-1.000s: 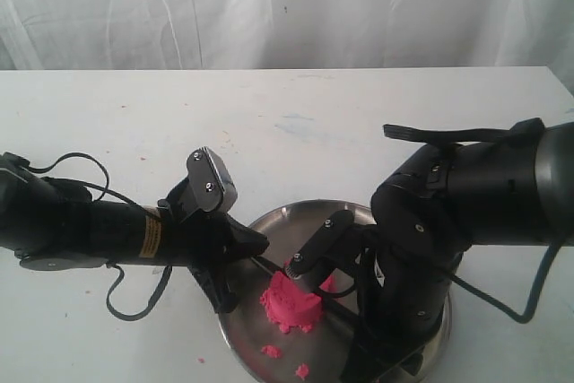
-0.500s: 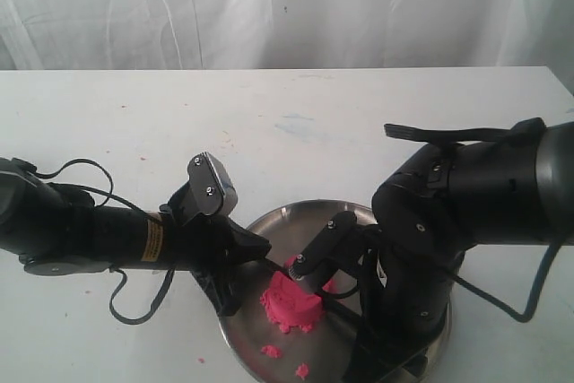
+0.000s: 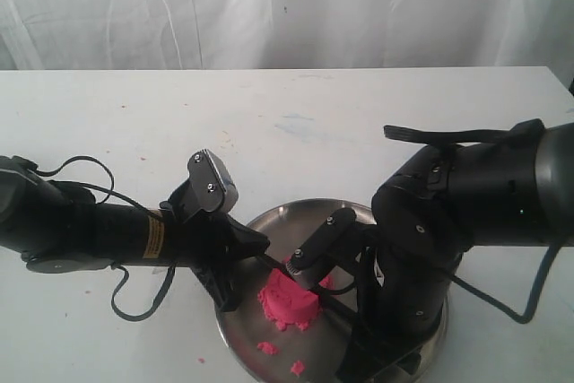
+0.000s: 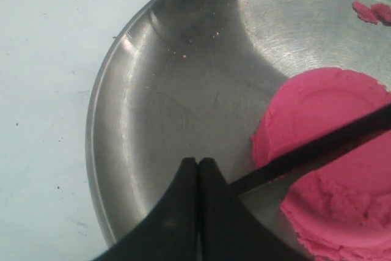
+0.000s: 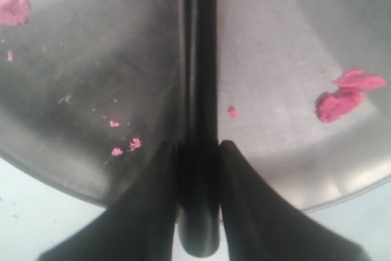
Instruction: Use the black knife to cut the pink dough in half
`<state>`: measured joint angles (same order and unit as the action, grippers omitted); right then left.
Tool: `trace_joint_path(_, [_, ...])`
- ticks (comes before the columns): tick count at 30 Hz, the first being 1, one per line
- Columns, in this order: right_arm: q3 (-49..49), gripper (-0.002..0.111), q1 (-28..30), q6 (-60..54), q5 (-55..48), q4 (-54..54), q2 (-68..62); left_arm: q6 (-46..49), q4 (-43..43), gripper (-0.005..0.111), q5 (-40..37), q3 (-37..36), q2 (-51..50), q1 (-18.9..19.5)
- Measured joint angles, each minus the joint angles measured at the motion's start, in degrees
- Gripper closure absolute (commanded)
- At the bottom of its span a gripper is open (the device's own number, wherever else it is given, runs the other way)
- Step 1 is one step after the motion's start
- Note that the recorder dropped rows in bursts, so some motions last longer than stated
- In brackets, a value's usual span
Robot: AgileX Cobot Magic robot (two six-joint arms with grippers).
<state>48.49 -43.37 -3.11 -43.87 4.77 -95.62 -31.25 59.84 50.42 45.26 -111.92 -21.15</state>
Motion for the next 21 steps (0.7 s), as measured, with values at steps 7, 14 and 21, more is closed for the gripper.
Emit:
trace_joint_path(7, [0.0, 0.108, 0.0, 0.1, 0.0, 0.0, 0.0, 0.0, 0.0, 0.107, 0.0, 0.0, 0.0, 0.0])
trace_joint_path(14, [0.1, 0.108, 0.0, 0.2, 0.6, 0.0, -2.2, 0.0, -0.1, 0.107, -0.1, 0.0, 0.0, 0.0])
trace_joint_path(21, [0.7, 0.108, 0.0, 0.2, 0.5, 0.0, -3.1, 0.0, -0.3, 0.107, -0.1, 0.0, 0.0, 0.1])
